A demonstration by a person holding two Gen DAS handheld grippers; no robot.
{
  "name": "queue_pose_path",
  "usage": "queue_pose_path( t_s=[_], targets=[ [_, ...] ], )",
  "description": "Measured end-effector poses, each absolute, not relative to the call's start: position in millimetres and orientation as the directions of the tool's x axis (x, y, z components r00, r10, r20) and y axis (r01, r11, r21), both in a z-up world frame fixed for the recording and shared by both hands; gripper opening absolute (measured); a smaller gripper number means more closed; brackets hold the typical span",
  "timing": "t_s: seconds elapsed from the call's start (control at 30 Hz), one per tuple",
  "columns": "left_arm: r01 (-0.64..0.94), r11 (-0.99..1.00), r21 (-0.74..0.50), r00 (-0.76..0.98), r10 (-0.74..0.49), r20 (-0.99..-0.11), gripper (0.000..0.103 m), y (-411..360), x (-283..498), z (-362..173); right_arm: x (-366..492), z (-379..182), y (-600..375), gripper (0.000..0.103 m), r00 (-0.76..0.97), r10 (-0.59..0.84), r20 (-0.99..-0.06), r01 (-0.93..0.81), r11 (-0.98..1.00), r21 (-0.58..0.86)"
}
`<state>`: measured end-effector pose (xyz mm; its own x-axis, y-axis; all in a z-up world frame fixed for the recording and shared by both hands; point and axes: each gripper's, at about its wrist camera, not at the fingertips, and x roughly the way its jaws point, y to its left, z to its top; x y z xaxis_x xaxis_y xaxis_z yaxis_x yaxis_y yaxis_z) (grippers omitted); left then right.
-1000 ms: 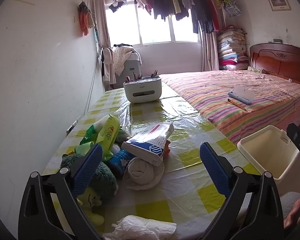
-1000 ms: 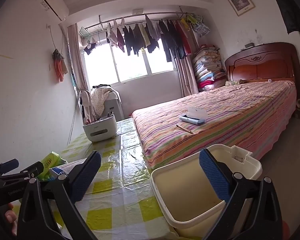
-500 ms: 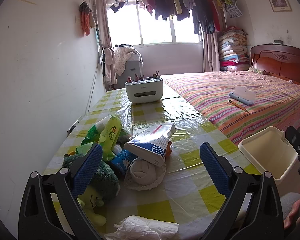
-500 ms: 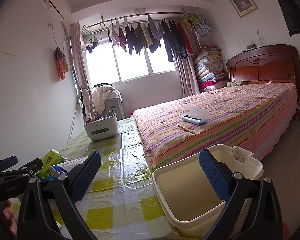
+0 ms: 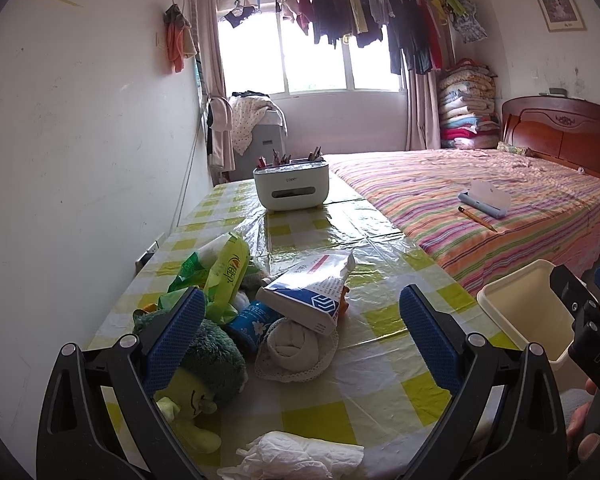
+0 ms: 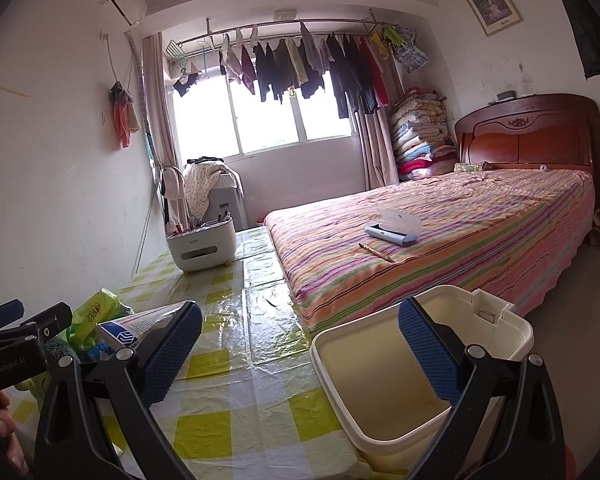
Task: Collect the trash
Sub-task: 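Move both tools toward the cluttered table end near the wall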
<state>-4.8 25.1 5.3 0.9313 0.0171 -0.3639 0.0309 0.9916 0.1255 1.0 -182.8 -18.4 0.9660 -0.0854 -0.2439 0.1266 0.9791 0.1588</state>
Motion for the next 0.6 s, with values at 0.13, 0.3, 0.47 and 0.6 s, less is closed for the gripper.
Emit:
queue_pose_path(
  t_s=[0.13, 0.3, 0.47, 0.6],
  targets=[
    [0.018, 0.993, 0.115, 0.937, 0.023, -0.349, 0.096, 31.5, -7.9, 7.1, 10.7, -21.4, -173.2, 0.096, 0.955, -0.086, -0.283, 0.131, 0.981, 0.145],
    [-0.004, 0.998, 0.067, 0.941, 0.027, -0.338, 0.096, 38.7, -8.0, 15.8, 16.7, -25.0, -173.5, 0.096, 0.943, -0.067, -0.325, 0.13, 0.976, 0.176],
    [-0.017, 0.999, 0.045, 0.938, 0.031, -0.345, 0.096, 41.1, -6.9, 28.7, 20.0, -25.0, -161.9, 0.096, 0.927, -0.064, -0.37, 0.125, 0.982, 0.143],
    [-0.039, 0.998, 0.056, 0.932, 0.057, -0.358, 0.096, 37.2, -2.7, 30.0, 21.0, -26.4, -162.4, 0.096, 0.925, -0.002, -0.381, 0.072, 0.983, 0.17]
  ],
)
